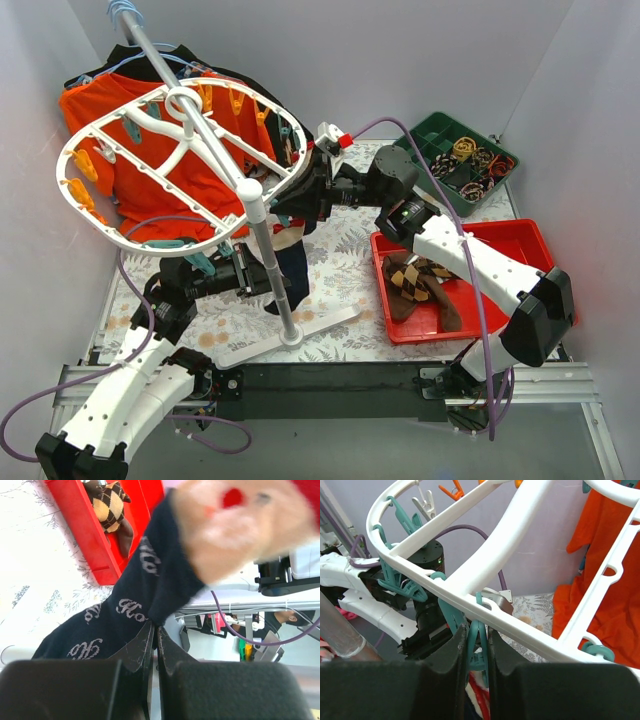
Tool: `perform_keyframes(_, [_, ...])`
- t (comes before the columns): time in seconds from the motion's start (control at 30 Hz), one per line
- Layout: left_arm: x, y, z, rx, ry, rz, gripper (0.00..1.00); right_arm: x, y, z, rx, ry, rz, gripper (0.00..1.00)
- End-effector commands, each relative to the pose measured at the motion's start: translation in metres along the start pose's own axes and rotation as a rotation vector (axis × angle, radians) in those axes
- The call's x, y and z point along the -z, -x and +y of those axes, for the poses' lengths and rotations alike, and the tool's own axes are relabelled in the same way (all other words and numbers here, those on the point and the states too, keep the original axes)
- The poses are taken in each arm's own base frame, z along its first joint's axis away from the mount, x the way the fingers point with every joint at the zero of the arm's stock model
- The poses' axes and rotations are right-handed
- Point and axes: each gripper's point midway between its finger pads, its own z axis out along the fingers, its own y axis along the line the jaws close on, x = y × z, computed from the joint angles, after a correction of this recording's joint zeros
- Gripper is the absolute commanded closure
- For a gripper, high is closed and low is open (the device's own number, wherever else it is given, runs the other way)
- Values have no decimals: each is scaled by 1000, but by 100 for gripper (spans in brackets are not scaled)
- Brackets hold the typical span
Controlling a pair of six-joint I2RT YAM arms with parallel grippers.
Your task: Remove the socks clipped to the hanger
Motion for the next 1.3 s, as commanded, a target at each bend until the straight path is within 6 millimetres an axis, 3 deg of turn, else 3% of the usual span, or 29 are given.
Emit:
perform_keyframes(0.0, [5, -13, 1, 3, 3, 44, 100, 2, 8, 8, 28, 19, -24, 98])
perform_keyframes(0.13, [5, -12, -1, 2, 1, 45, 100, 4, 5, 6, 20, 5, -22, 88])
perform_keyframes(0.37, [6, -9, -4, -10, 2, 35, 100, 5, 3, 4, 20, -16, -22, 47])
perform_keyframes(0.6, [5, -6, -8, -21, -1, 36, 100, 10, -4, 0, 10, -53, -7, 27])
perform_keyframes(0.77, [5, -5, -10, -27, -3, 37, 100, 21, -19, 2, -10, -89, 20, 18])
perform_keyframes(1.0, [3, -5, -7, -24, -2, 43, 100, 52, -69, 15, -71, -142, 91, 12])
perform_keyframes(1.03, [2, -5, -6, -22, -1, 46, 100, 58, -72, 22, -72, -135, 91, 12])
perform_keyframes(1.07, [2, -4, -7, -22, -2, 45, 100, 64, -91, 23, -107, -140, 118, 12])
perform_keyframes(1.13, [0, -3, -6, -17, 1, 49, 100, 71, -102, 36, -118, -122, 131, 12])
perform_keyframes(1.17, [-1, -2, -6, -18, -1, 50, 100, 75, -118, 41, -135, -116, 155, 12])
perform_keyframes(1.27, [-2, -2, -7, -18, -5, 54, 100, 76, -130, 66, -138, -60, 173, 12])
